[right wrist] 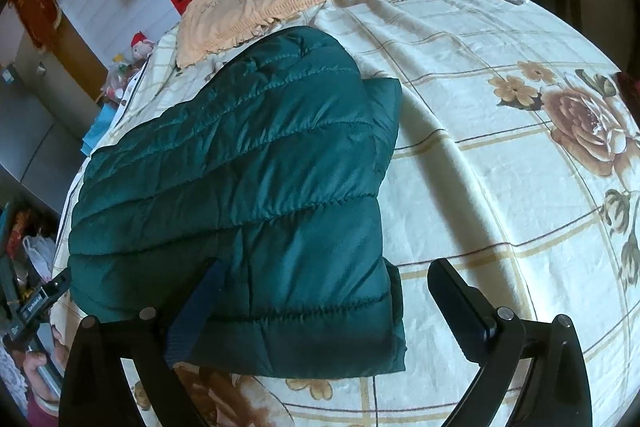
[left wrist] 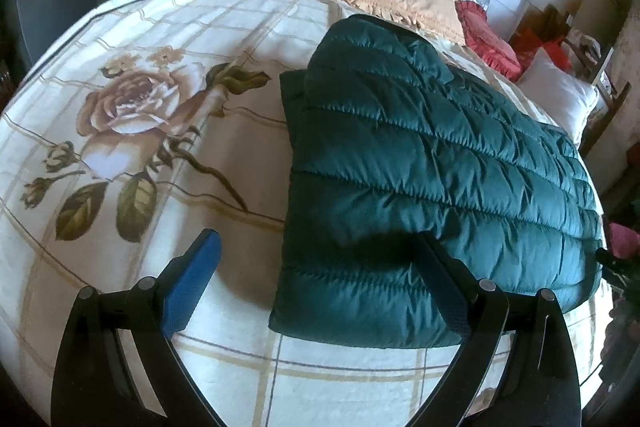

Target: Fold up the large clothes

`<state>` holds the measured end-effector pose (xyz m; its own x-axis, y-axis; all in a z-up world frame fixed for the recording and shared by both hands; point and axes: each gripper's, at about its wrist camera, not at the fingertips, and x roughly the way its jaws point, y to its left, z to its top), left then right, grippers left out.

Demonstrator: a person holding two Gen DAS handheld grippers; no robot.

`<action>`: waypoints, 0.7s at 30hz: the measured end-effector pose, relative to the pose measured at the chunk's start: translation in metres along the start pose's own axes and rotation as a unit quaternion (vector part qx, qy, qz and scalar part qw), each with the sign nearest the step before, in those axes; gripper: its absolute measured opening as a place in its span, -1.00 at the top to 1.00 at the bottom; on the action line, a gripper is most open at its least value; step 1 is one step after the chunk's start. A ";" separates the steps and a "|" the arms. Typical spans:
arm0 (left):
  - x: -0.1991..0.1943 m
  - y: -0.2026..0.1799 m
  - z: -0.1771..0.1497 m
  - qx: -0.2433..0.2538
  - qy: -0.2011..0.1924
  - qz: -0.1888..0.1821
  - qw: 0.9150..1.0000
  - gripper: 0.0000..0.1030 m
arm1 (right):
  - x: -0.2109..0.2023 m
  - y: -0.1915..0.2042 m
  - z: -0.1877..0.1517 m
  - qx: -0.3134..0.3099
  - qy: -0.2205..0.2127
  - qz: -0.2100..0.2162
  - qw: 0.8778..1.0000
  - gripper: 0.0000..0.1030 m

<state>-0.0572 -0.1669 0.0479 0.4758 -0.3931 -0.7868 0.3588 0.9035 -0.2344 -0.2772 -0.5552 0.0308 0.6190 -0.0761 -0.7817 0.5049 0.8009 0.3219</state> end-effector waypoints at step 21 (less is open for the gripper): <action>0.035 -0.003 -0.002 -0.081 0.033 -0.093 0.992 -0.99 | 0.048 -0.010 0.011 0.024 0.031 0.102 0.994 -1.00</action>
<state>-0.0437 -0.1833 0.0197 0.3571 -0.5483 -0.7562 0.2999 0.8341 -0.4631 -0.2465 -0.5735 -0.0042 0.6740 0.1222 -0.7285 0.4022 0.7665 0.5007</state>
